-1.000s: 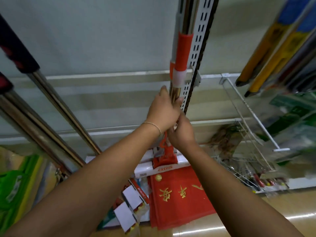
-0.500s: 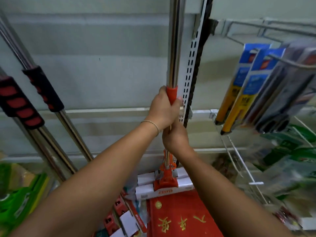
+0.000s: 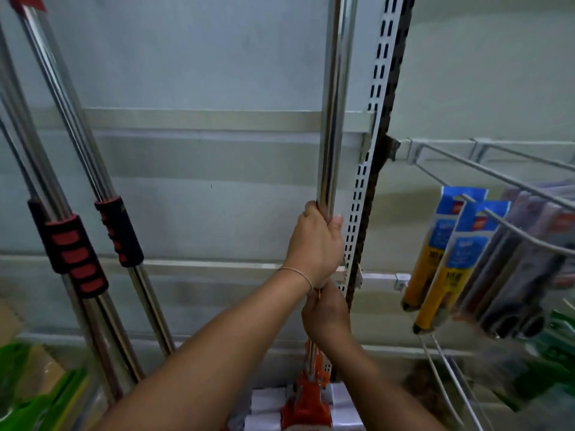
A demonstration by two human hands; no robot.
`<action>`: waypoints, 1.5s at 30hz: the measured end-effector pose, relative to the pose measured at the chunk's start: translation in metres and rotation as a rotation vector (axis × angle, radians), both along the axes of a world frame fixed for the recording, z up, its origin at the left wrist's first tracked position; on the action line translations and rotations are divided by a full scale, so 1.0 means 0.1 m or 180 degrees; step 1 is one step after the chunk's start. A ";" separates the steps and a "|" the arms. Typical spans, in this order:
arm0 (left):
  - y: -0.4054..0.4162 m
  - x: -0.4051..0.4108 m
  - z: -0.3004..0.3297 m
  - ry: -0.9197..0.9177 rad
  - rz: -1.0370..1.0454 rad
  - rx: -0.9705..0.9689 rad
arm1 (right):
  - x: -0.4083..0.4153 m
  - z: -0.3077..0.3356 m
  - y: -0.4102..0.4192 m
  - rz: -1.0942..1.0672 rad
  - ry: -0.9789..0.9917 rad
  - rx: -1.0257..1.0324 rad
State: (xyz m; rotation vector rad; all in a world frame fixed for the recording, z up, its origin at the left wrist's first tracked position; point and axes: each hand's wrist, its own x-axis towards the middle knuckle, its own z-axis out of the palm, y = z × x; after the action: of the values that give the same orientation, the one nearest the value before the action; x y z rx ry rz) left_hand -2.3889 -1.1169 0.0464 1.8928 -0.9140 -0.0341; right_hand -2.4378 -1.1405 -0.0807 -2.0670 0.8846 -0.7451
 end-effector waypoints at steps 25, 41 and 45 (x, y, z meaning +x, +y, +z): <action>-0.10 0.18 -0.12 0.0258 -0.0304 0.0299 | 0.08 -0.07 -0.36 -0.0244 0.0892 0.0168; -0.12 0.11 -0.08 0.0205 -0.0513 0.0494 | -0.05 -0.01 -0.41 -0.0121 0.1111 0.0126; -0.08 0.07 -0.08 0.0216 -0.0487 0.0566 | -0.13 0.01 -0.36 -0.0081 0.1182 0.0177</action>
State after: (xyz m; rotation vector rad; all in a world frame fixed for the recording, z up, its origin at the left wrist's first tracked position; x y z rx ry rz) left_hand -2.3824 -1.1246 0.0388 1.9675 -1.0358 -0.2783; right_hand -2.4504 -1.1760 -0.0796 -2.1838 1.1214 -0.3467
